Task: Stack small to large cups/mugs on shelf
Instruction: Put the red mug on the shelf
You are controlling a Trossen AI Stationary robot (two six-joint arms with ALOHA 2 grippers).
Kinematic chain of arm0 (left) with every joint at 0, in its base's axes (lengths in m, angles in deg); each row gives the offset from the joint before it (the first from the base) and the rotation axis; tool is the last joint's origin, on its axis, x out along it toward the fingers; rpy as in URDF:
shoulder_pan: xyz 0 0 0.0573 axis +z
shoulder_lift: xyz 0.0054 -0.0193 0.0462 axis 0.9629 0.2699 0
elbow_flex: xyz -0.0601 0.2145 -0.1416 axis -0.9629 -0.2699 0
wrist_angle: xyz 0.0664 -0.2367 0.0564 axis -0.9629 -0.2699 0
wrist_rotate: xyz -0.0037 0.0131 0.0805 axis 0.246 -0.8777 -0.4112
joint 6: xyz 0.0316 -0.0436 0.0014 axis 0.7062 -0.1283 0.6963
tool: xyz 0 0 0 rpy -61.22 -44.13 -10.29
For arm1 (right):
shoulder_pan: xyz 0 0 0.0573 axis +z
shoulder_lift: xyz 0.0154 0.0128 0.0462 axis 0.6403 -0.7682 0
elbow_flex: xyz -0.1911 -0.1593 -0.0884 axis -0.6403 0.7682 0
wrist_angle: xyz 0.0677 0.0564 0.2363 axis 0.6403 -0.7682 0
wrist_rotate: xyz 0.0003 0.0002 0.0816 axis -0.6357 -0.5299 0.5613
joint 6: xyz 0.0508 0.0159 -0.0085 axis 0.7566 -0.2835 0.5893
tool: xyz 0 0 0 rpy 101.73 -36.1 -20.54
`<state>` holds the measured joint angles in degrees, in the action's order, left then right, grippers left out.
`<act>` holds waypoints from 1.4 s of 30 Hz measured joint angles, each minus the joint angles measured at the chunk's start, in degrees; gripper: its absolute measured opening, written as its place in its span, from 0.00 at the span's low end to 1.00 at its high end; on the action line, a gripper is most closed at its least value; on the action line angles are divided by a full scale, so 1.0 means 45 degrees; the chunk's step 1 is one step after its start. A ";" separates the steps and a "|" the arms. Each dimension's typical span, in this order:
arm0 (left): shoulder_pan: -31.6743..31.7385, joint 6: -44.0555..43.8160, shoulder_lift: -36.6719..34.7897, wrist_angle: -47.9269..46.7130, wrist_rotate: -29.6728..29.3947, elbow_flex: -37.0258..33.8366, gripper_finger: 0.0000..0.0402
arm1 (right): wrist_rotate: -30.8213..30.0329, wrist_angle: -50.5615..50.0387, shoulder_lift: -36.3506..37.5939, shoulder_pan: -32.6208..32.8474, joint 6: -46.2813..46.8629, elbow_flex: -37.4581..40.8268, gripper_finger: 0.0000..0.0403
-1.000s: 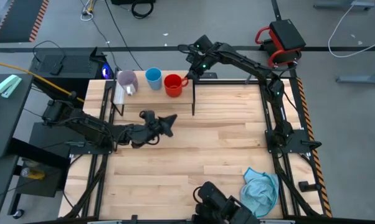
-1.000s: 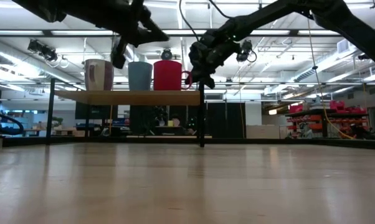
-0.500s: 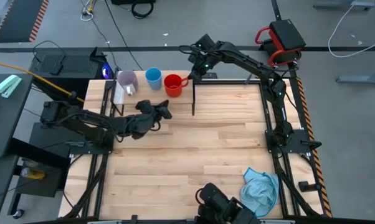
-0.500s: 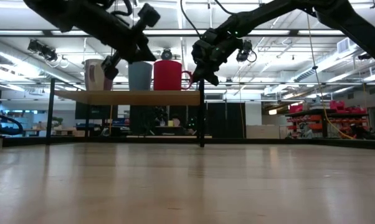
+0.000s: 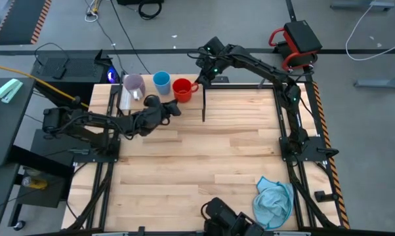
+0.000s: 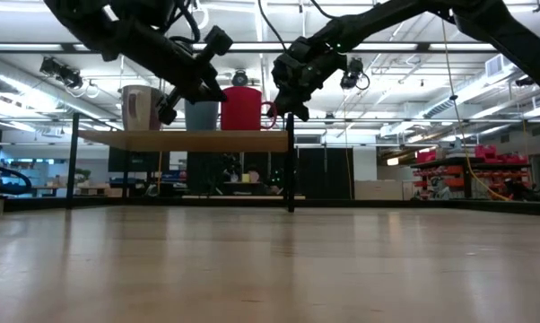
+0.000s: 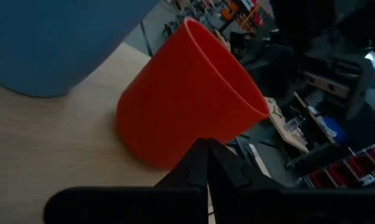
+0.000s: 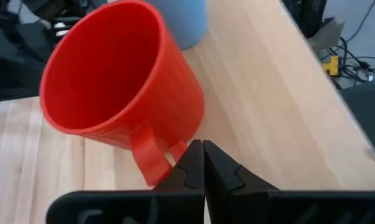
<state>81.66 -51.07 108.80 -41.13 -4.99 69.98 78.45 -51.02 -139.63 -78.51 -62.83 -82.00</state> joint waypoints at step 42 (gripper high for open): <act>0.1791 -0.0279 0.0034 0.0071 0.2032 0.0249 0.02 | -0.1234 -0.1256 0.0005 0.2324 0.0202 0.0002 0.00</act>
<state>89.72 -52.32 108.95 -40.81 4.15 71.11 72.89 -56.68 -139.60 -68.05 -61.92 -81.99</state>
